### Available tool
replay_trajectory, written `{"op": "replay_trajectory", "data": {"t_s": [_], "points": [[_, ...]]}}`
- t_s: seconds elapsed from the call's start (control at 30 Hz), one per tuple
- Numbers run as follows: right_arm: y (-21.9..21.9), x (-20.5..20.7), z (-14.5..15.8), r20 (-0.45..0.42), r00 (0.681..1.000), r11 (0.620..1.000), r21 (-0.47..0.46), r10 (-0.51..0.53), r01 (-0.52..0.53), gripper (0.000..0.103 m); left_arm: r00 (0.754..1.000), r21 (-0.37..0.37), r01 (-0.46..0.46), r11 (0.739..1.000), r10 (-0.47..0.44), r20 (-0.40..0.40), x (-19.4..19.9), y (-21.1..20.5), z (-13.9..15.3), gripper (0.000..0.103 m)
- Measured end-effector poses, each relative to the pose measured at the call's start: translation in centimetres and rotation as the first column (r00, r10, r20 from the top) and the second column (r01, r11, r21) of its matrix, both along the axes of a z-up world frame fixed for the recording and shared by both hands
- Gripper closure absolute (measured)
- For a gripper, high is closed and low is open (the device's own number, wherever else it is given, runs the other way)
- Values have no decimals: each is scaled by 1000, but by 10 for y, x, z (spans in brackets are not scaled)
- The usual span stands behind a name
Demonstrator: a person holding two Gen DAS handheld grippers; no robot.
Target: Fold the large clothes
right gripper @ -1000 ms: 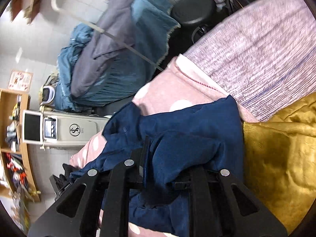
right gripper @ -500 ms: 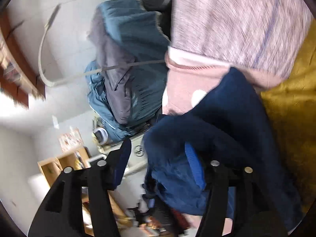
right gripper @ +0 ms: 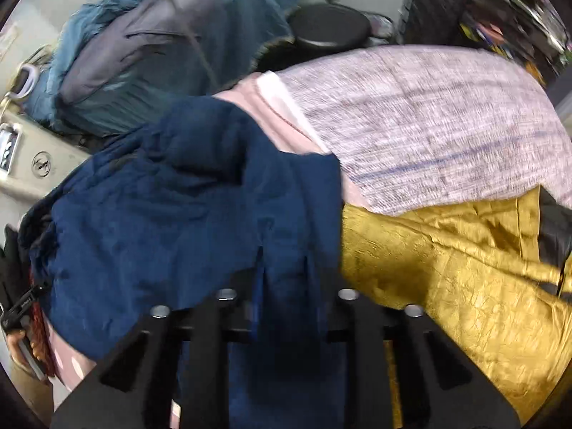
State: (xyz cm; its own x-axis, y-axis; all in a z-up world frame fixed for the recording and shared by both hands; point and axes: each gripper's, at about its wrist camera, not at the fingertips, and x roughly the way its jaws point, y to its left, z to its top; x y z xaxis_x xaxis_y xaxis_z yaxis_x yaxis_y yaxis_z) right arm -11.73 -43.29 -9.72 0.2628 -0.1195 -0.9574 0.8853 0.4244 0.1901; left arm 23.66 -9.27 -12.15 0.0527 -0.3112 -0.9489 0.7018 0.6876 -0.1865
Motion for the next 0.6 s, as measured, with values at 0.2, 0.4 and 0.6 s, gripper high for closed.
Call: {"op": "replay_trajectory", "data": {"t_s": [0.2,0.4,0.6], "points": [[-19,-7,-13,8,996,996,-15,-90,90,88,989,63,-122,990,127,-76,39,-13,-28,67],[-27,-6,-64,-11,987,984,75,-161,162,85,985,110,-139,984,148,-85,44,-18,-51,55],[-25,2,-62,-47,987,986,52,-153,156,79,969,72,-182,981,191,-154,52,-25,-56,54]]}}
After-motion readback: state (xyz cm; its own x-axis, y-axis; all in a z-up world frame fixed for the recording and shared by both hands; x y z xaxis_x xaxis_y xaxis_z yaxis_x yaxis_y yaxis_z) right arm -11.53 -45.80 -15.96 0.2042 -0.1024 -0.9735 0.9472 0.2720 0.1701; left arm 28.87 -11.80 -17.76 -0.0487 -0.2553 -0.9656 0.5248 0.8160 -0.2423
